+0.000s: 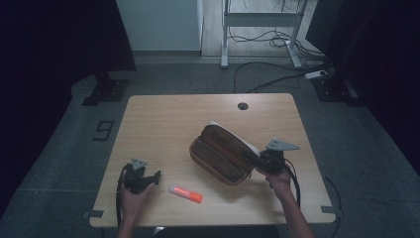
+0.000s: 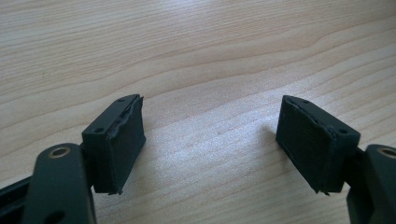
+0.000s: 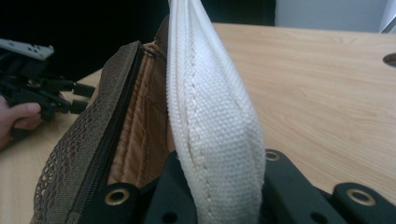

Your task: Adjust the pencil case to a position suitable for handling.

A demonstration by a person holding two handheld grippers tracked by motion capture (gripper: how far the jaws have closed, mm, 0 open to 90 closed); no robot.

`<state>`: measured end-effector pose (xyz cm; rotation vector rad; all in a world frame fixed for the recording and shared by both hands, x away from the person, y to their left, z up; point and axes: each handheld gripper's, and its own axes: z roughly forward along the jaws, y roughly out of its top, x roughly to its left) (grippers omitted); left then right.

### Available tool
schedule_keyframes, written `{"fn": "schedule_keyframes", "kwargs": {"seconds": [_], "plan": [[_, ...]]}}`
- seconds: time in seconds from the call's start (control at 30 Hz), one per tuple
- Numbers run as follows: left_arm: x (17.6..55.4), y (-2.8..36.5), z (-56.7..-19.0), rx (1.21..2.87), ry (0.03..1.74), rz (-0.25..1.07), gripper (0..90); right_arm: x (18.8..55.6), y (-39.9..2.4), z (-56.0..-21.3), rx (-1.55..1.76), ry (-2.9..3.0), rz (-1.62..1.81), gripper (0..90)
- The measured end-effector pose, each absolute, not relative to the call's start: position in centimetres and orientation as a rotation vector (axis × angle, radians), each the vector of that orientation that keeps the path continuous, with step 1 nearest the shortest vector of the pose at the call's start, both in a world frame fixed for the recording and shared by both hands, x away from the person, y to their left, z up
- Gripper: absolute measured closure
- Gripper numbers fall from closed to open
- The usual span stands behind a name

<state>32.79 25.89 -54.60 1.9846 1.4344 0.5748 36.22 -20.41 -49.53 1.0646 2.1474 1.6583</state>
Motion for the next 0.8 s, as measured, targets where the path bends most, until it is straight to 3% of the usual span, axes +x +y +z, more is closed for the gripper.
{"fn": "schedule_keyframes", "kwargs": {"seconds": [0.53, 0.8], "plan": [[32.8, 25.9, -54.6, 1.985, 1.434, 0.575, 23.4, 38.1, -19.7, -52.0, 1.071, 2.257, 1.567, 81.0], [32.8, 25.9, -54.6, 1.985, 1.434, 0.576, 23.4, 38.5, -19.9, -52.3, 1.053, 2.258, 1.520, 75.7]]}}
